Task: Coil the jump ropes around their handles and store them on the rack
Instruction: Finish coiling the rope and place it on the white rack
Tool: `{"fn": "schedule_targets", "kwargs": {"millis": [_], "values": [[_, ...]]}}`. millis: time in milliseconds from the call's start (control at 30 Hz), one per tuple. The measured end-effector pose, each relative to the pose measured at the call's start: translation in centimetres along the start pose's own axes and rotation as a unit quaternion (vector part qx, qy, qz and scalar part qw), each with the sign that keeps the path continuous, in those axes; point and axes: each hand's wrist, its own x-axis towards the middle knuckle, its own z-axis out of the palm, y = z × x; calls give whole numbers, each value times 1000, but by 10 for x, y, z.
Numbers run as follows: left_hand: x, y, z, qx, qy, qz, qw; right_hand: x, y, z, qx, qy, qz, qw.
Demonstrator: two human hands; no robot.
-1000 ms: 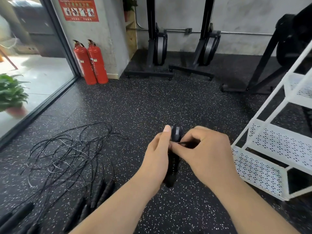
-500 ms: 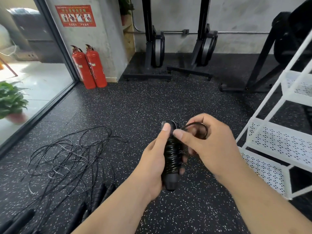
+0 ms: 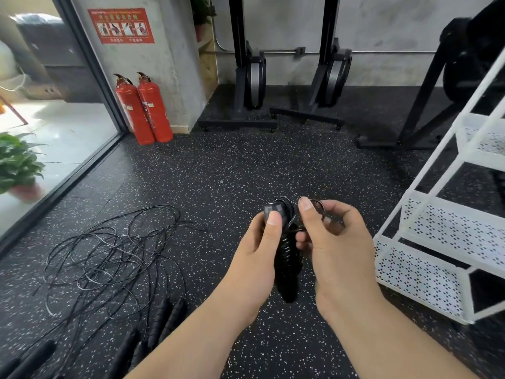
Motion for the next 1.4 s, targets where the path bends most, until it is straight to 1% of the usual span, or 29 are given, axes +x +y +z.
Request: {"fn": "schedule_targets", "kwargs": {"millis": [133, 200, 333, 433, 500, 633, 700, 833, 900, 967, 1100, 1200, 1333, 1400], "values": [[-1, -4, 0, 50, 19, 51, 997, -1, 2, 1, -50, -5, -40, 998], [-1, -5, 1, 66, 42, 81, 994, -2, 2, 2, -86, -18, -58, 994], [0, -5, 0, 62, 91, 115, 987, -5, 0, 5, -118, -43, -65, 990], [1, 0, -2, 71, 112, 126, 983, -5, 2, 6, -169, -50, -88, 980], [0, 2, -2, 59, 120, 117, 984, -6, 3, 6, -199, -53, -106, 973], [1, 1, -6, 84, 134, 108, 981, -17, 0, 5, -268, -76, -171, 945], [2, 2, -8, 73, 141, 110, 981, -22, -1, 5, -267, -81, -187, 942], [1, 6, -10, 55, 144, 122, 980, -25, -4, 5, -234, -95, -195, 948], [1, 7, -11, 55, 146, 124, 980, -26, -4, 5, -243, -106, -204, 942], [2, 6, -12, 68, 152, 131, 977, -27, -3, 5, -277, -112, -223, 928], [0, 7, -13, 114, 165, 157, 967, -25, 1, 5, -372, -117, -302, 870], [-1, 7, -14, 146, 171, 159, 961, -25, 2, 5, -394, -131, -321, 851], [-1, 7, -18, 200, 185, 165, 948, -24, -1, 6, -385, -129, -311, 859], [0, 8, -19, 208, 176, 166, 948, -22, -3, 5, -372, -124, -287, 874]]}}
